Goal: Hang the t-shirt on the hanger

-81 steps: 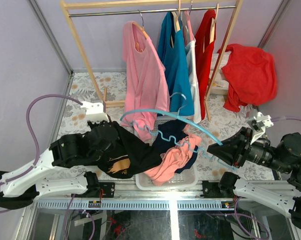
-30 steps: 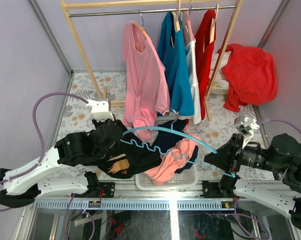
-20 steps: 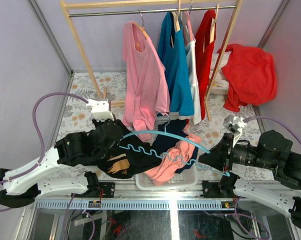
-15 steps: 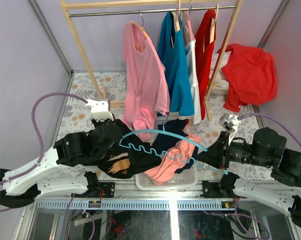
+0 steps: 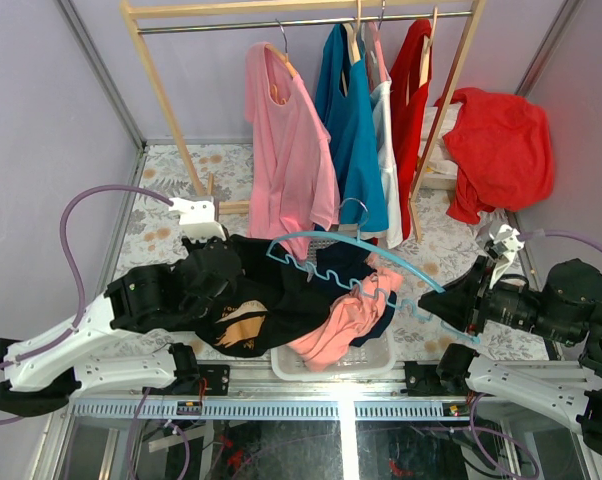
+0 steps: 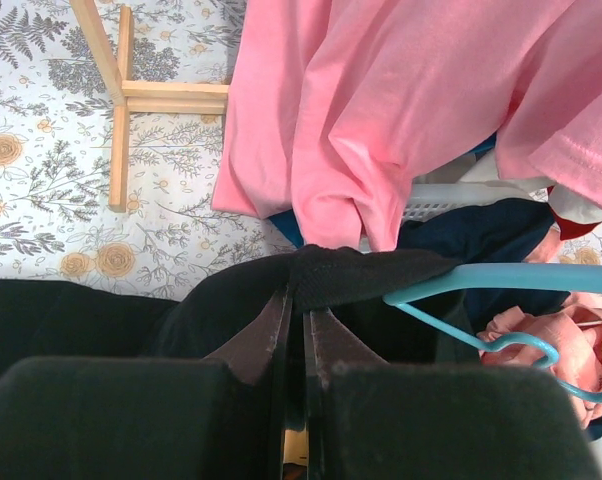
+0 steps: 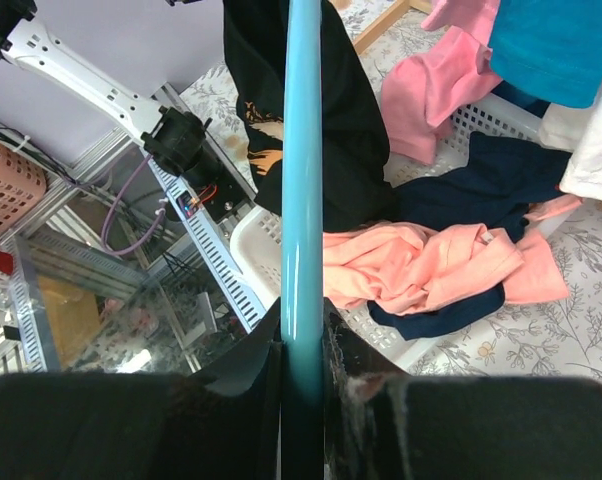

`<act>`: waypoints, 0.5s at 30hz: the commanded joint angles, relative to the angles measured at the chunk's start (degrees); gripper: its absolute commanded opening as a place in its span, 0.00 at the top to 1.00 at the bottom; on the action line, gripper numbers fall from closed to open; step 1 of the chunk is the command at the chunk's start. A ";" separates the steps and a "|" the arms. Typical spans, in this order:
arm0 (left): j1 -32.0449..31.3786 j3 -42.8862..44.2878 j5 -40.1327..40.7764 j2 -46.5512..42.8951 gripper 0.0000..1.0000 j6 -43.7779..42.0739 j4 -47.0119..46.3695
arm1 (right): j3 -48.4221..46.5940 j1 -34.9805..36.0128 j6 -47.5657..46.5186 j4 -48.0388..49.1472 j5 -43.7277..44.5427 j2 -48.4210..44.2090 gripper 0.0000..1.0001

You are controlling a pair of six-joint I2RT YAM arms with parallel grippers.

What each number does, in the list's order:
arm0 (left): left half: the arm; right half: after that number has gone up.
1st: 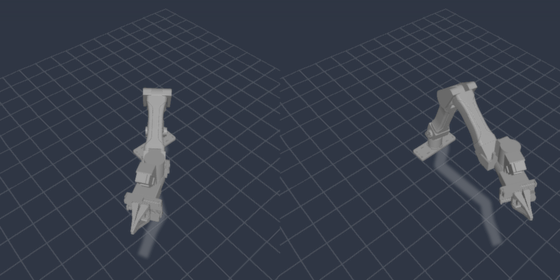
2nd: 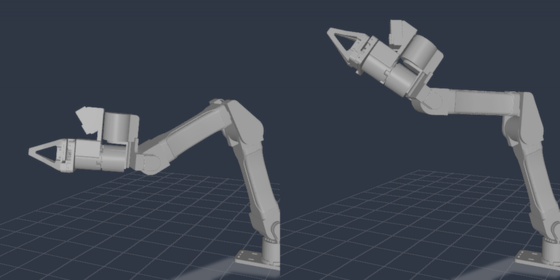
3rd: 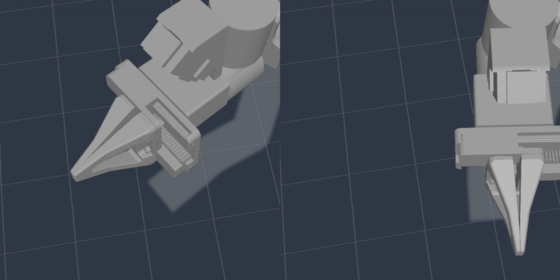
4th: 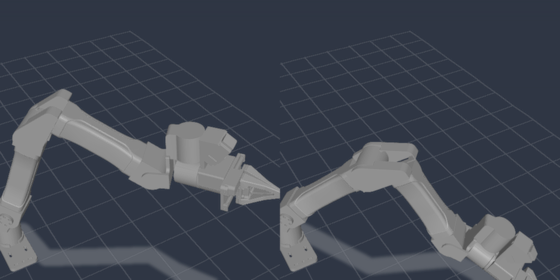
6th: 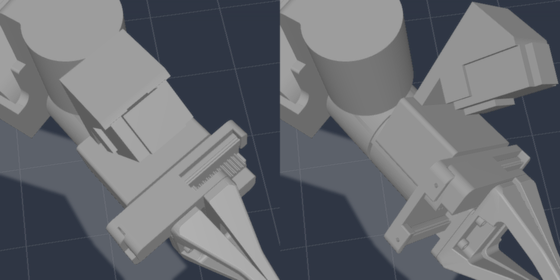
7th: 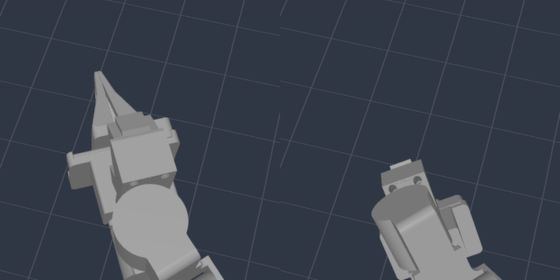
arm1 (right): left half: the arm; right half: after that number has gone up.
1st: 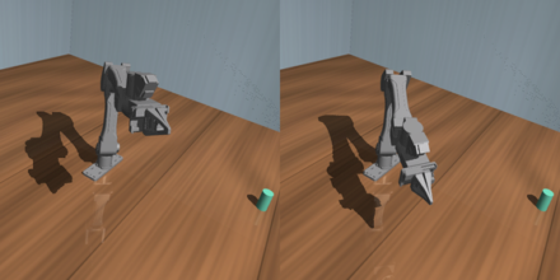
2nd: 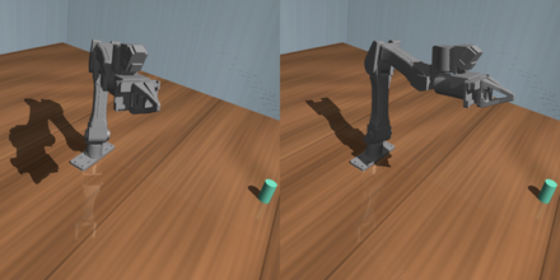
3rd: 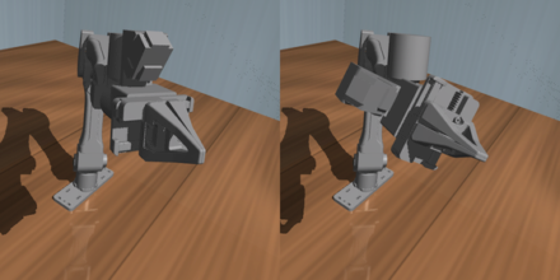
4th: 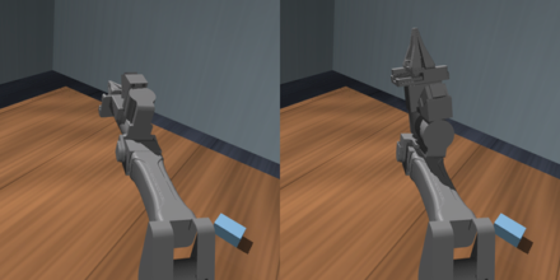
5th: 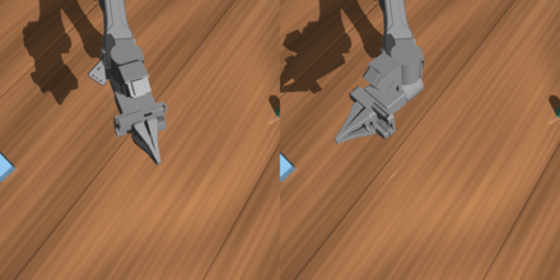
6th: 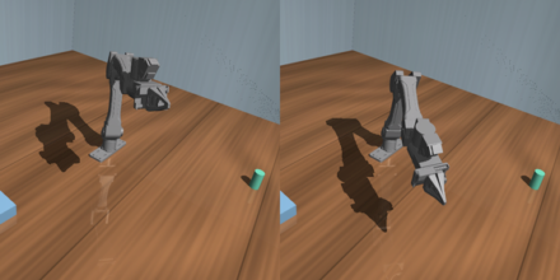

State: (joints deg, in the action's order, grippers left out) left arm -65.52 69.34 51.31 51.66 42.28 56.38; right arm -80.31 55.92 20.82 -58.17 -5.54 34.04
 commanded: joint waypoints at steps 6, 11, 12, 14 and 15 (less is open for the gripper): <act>0.22 1.82 -0.07 0.94 0.99 -1.53 -4.50 | 3.85 -0.11 -1.15 6.14 -3.41 -1.10 1.00; 0.28 2.56 -0.11 1.77 0.99 -1.86 -4.70 | 6.67 -0.10 -0.74 9.08 -8.18 -2.19 1.00; 0.29 2.66 -0.15 1.76 0.99 -1.81 -4.66 | 7.01 -0.07 -0.64 9.52 -8.76 -2.27 1.00; 0.29 2.83 -0.24 1.82 0.99 -1.77 -4.86 | 6.93 -0.11 -0.57 9.69 -9.36 -2.25 1.00; 0.29 2.84 -0.29 1.78 0.99 -1.76 -4.85 | 6.80 -0.04 -0.46 9.92 -9.52 -2.29 1.00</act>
State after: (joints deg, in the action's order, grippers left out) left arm -65.52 69.80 50.65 53.56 41.36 55.05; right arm -72.77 55.92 20.51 -54.70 -10.72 32.53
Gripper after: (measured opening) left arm 0.014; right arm 0.193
